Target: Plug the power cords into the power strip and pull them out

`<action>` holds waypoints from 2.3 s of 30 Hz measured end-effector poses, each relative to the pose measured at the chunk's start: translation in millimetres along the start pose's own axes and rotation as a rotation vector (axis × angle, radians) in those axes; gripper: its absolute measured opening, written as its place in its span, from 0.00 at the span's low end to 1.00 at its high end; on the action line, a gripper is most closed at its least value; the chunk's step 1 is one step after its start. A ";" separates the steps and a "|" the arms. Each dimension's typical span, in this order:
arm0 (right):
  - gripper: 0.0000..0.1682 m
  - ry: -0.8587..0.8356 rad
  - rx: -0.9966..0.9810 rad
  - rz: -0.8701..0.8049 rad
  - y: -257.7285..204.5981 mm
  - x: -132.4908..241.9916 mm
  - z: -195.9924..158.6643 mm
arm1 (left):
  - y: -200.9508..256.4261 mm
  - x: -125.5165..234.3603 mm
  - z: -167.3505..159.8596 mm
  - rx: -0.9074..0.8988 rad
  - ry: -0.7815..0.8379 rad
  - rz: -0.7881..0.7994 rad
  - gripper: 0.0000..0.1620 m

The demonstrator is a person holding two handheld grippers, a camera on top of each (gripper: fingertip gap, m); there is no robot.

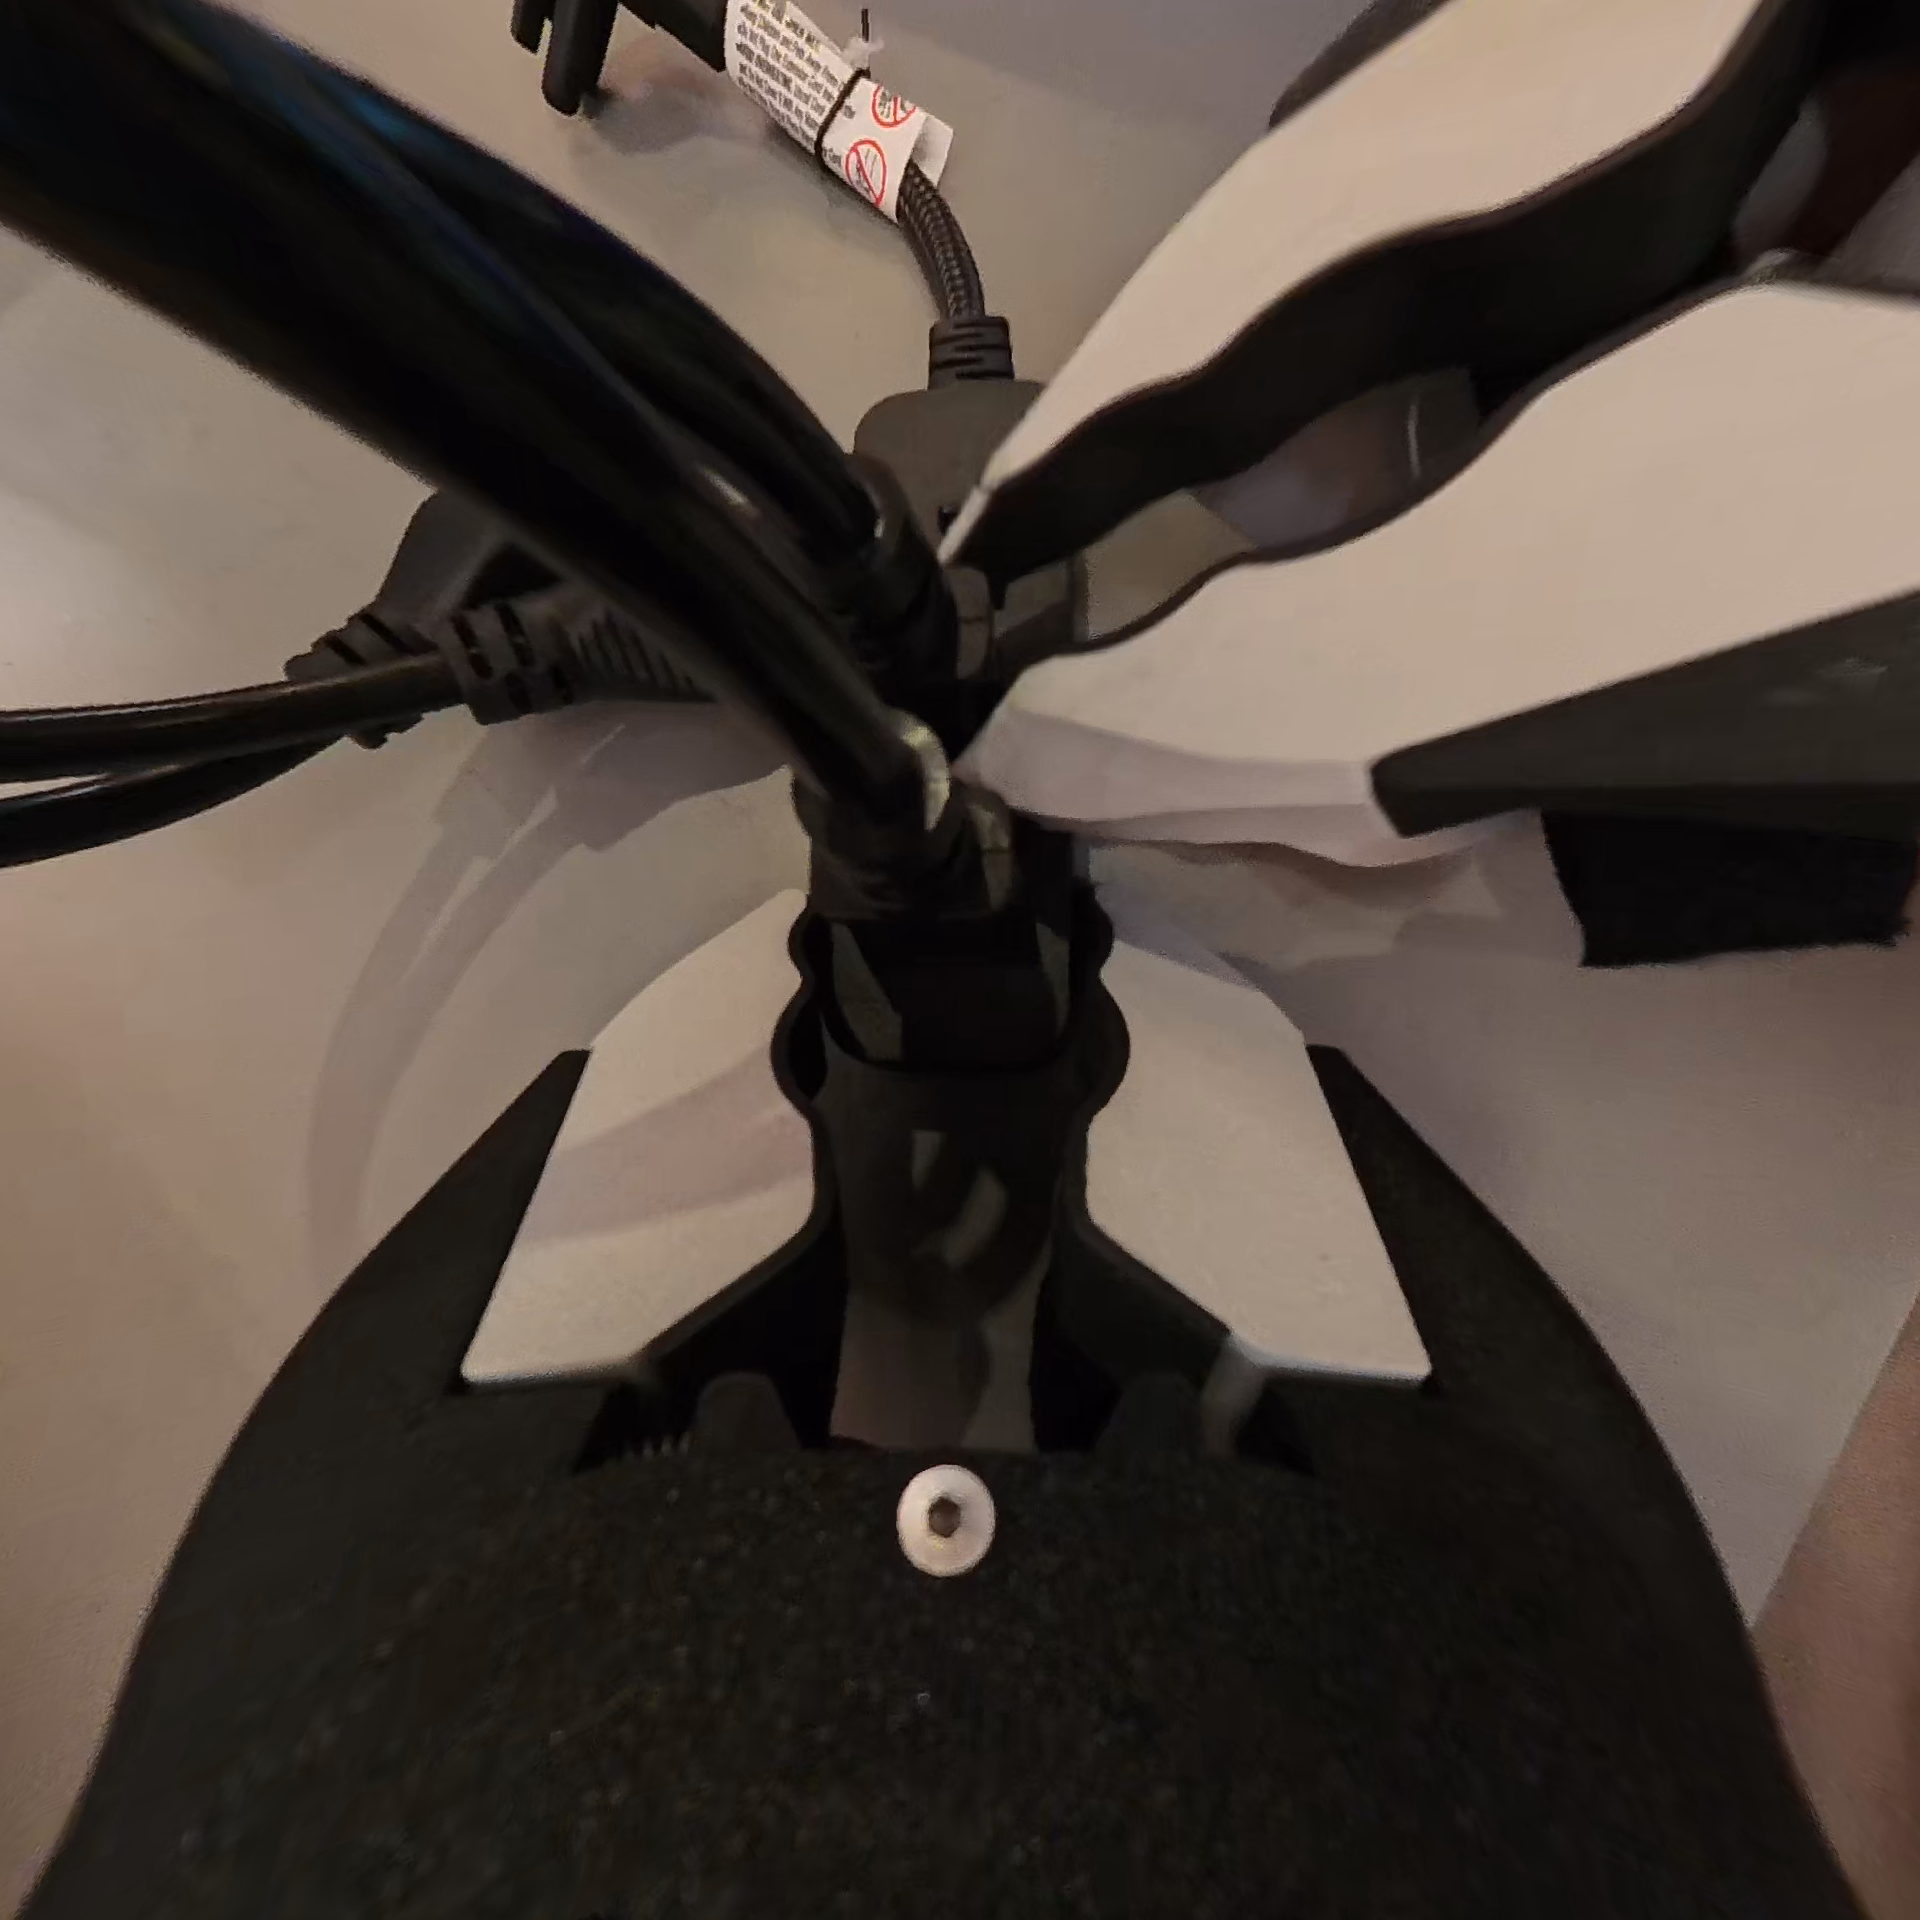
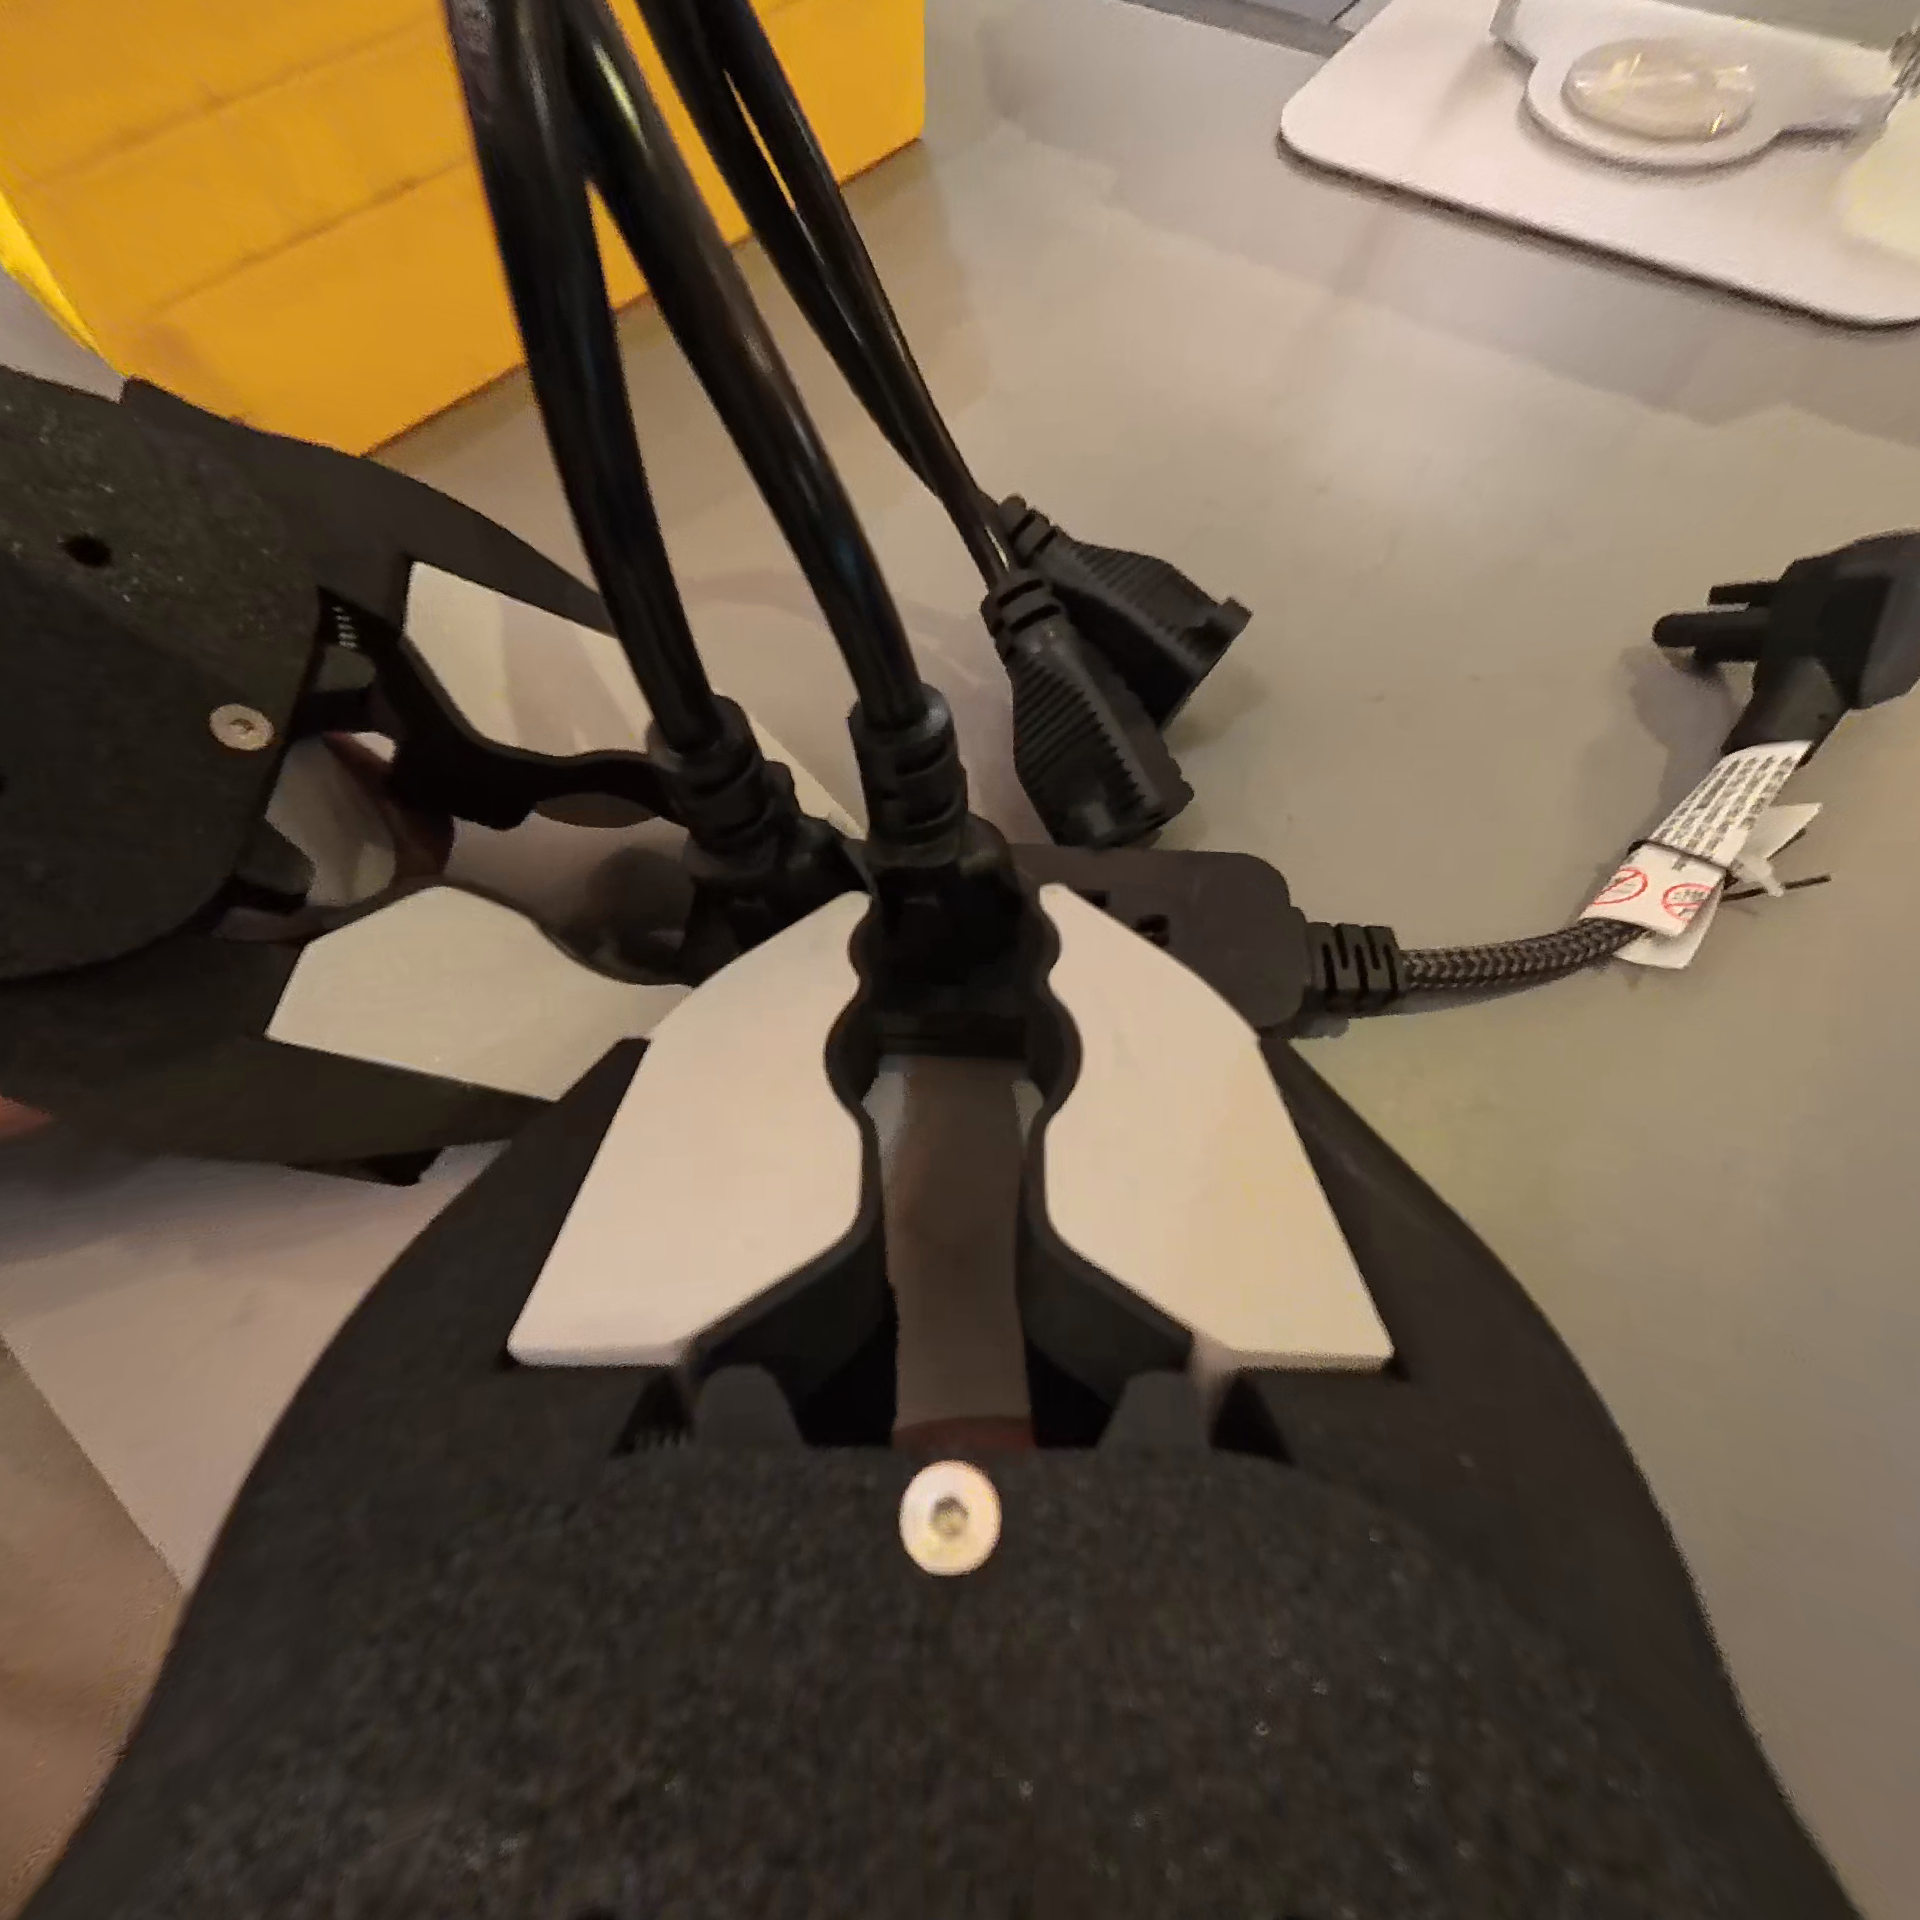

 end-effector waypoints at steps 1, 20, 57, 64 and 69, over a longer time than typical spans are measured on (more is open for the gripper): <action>0.15 0.037 0.011 -0.008 0.5 2.8 4.8 | 0.1 -0.1 -0.1 -0.002 -0.003 0.005 0.28; 0.08 0.142 -0.079 0.034 2.7 7.5 19.6 | 1.7 -1.3 4.1 -0.042 0.024 0.035 0.28; 0.09 0.124 0.043 0.000 8.2 -3.1 23.6 | -5.3 -6.5 5.8 -0.011 -0.015 0.030 0.28; 0.09 0.122 0.149 -0.039 4.2 -2.5 23.9 | -5.3 8.0 10.0 -0.108 0.071 0.044 0.28; 0.09 0.123 0.087 0.008 2.3 -3.8 22.4 | -5.2 22.9 31.1 -0.086 0.197 0.036 0.18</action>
Point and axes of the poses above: each gripper's, where its closed fingertips meet, x back along the fingers, z out of its top, y = z × x across the jaws, the point moved 1 cm from there along x, back along the fingers, and after that the axes turned 10 degrees about x, right-handed, at the moved point
